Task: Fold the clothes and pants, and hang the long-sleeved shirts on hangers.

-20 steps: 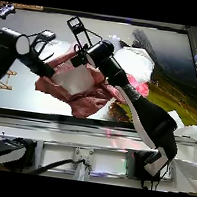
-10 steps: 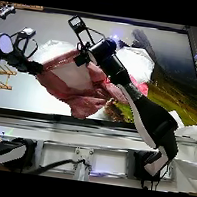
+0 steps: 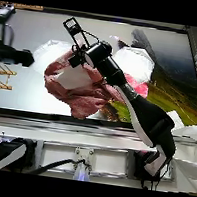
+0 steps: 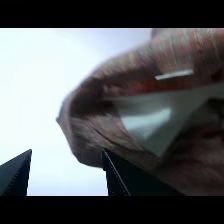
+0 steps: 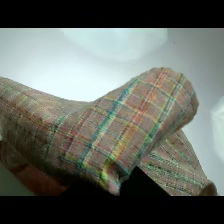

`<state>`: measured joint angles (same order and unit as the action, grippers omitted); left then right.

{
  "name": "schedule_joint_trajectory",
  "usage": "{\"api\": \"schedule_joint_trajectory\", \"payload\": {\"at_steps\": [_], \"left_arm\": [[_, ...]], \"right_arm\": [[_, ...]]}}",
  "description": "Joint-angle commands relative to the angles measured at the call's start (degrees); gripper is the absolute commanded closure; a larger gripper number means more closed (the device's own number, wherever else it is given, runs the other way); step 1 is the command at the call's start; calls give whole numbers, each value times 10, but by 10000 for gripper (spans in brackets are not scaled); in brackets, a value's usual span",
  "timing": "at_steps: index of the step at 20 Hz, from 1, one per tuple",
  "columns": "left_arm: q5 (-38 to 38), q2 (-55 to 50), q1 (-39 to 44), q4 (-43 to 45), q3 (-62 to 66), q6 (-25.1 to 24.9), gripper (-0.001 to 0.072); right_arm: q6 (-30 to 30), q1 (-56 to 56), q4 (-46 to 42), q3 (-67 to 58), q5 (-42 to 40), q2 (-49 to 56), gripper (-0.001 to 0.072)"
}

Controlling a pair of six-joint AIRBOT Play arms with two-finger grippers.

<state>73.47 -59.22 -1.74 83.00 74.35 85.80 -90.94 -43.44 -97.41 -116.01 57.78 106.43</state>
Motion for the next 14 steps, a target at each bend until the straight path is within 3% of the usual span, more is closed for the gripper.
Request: {"api": "schedule_joint_trajectory", "payload": {"at_steps": [1,3,8,10,14], "left_arm": [[-31,39,-73,67,0,14,231],[-25,32,-150,152,-10,59,231],[-45,-37,-340,130,-53,28,232],[-74,-77,-365,90,-53,-10,302],[-166,-140,-364,85,-53,-35,308]], "right_arm": [[2,-9,12,1,-26,1,690],[2,-9,12,1,-25,1,690],[2,-9,28,1,-28,1,690],[2,-9,28,1,-32,1,690],[6,-9,27,1,-40,1,690]]}}
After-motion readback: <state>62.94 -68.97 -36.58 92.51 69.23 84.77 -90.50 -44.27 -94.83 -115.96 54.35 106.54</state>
